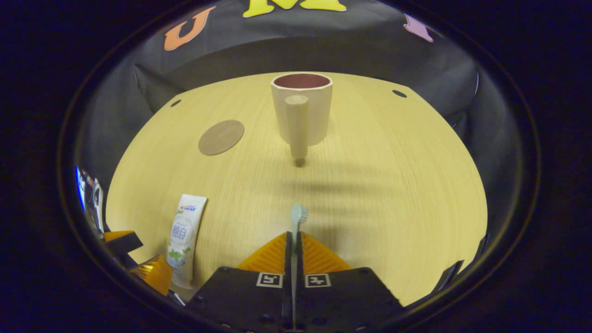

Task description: Put the toothbrush and toothpaste on the desktop into the cup, then pick up the cup and place it on the coaster on the desktop.

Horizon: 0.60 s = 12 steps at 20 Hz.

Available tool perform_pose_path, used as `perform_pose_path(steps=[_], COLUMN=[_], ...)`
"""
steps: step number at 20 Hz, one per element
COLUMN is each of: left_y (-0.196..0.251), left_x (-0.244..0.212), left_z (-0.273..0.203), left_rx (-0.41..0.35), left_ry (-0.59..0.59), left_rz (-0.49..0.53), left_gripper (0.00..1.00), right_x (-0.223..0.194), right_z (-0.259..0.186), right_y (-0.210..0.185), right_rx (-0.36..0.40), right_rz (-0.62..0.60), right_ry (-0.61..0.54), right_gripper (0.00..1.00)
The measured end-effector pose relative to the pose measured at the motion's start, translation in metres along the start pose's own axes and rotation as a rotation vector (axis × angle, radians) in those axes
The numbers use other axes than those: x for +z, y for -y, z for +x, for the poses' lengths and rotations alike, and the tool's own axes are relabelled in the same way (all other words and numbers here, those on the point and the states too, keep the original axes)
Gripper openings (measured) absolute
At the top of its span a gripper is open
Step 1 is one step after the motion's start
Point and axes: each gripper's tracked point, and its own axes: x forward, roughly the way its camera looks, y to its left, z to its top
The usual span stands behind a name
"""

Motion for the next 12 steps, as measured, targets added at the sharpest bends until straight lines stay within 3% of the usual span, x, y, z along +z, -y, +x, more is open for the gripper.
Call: perform_pose_path(steps=[12], left_y=[0.005], left_x=[-0.007], left_z=[0.026], left_rx=[0.011], left_ry=[-0.029], left_rz=[-0.014], left_gripper=[0.98], right_x=[0.024], right_z=[-0.042], right_y=[0.012], right_rx=[0.039], right_rz=[0.053], right_ry=[0.083], right_gripper=[0.01])
